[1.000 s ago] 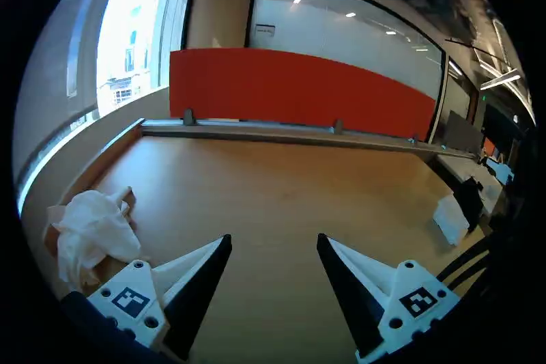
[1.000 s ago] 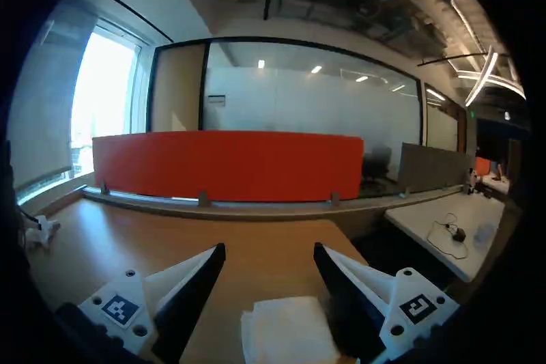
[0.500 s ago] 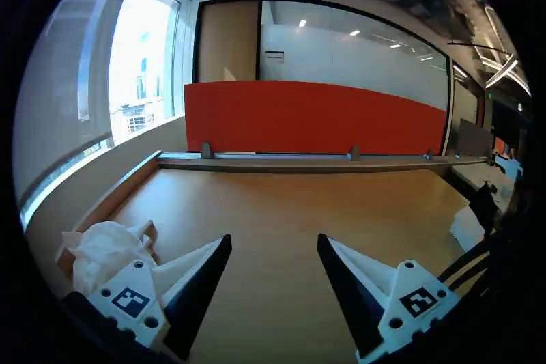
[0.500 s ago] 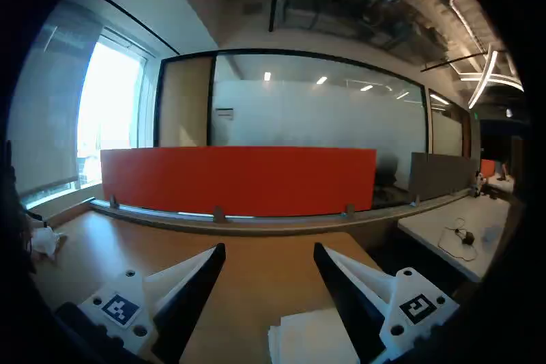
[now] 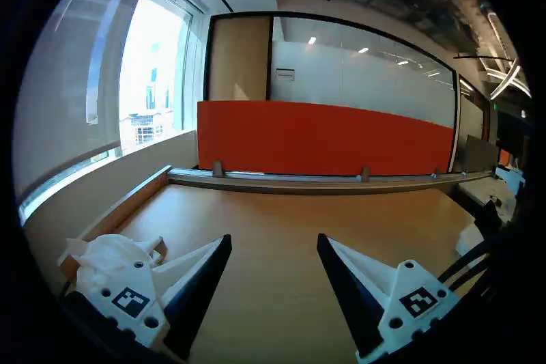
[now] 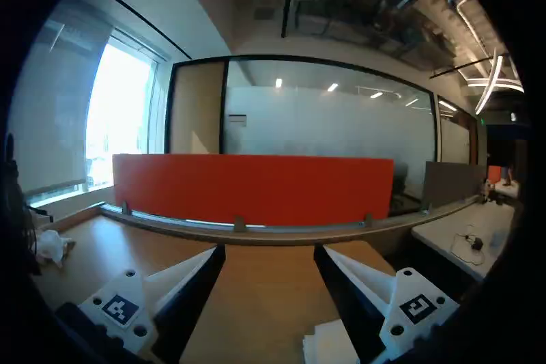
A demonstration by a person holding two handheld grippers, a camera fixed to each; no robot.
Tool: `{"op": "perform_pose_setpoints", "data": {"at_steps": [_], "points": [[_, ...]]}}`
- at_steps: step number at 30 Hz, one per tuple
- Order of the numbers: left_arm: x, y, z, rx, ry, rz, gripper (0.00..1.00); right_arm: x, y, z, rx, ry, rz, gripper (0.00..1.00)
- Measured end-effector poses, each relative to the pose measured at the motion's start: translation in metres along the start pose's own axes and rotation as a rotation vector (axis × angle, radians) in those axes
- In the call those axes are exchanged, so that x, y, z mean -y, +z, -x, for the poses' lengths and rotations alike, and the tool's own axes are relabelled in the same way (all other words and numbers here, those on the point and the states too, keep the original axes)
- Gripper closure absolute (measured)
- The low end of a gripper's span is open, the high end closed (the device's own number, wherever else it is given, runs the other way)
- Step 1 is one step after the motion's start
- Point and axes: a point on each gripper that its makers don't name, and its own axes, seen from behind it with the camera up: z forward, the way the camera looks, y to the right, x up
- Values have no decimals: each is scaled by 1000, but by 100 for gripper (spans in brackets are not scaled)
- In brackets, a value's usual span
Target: Fold towel
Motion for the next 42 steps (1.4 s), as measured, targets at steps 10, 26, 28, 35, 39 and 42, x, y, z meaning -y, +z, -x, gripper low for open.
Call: {"op": "perform_pose_setpoints", "data": {"at_steps": [10,26,28,35,39,42], "points": [[3,1,-6,-27,-2,4,7,40,6,0,-1,17,-25,0],[8,13,3,-81,11,4,7,69,4,0,-10,22,-37,0],[8,15,9,-85,17,5,7,70,2,3,-10,22,-37,0],[7,25,37,-95,52,10,7,67,-6,19,3,34,-23,0],[12,27,50,-110,58,-6,7,62,-11,28,15,50,-12,0],[14,29,58,-127,55,-9,7,56,-12,31,15,62,3,0]]}}
